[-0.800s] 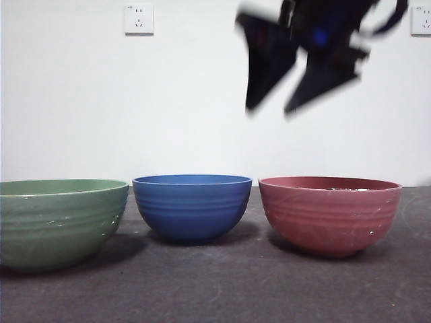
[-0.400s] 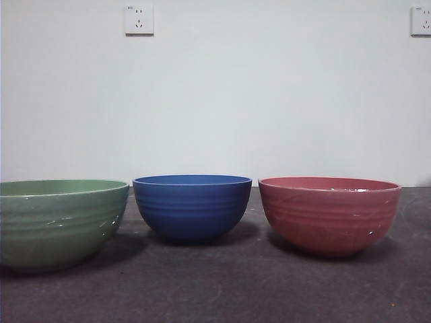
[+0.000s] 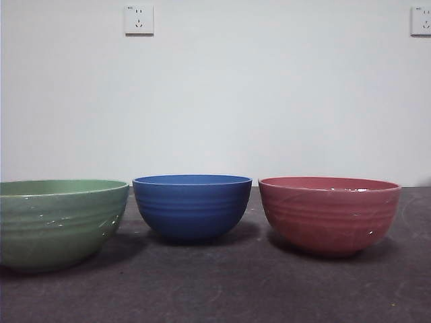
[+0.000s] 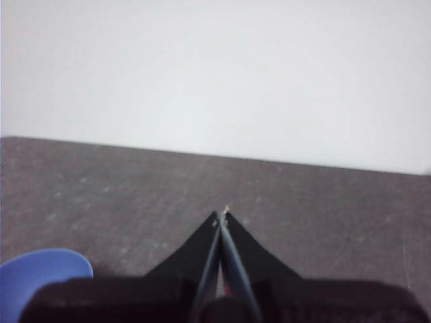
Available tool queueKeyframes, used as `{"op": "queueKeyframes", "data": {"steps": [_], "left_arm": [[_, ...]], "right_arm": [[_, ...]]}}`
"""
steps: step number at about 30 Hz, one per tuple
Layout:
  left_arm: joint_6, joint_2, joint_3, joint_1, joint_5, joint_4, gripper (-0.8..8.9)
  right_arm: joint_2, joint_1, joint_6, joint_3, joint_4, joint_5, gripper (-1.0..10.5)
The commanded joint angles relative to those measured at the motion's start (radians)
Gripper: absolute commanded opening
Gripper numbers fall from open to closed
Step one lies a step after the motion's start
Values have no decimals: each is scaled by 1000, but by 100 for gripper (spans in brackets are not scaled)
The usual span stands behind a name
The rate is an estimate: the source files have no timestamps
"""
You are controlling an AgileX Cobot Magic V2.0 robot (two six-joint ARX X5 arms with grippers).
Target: Pick up the green bowl on the top,put the green bowl on the left,pick up the red bowl in the middle,put the red bowl on the right
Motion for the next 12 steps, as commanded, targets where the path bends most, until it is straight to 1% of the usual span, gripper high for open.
{"op": "queueKeyframes", "data": {"steps": [1,9,12], "left_arm": [[11,0,-4,2,-1,-3,-3],[11,-9,-4,-10,-2,-7,-3],[18,-90,-4,-10,-27,-27,-3]], "right_arm": [[4,-2,2,-6,6,6,5],[6,-2,2,-6,1,4,5],[6,-2,2,-6,0,4,5]]}}
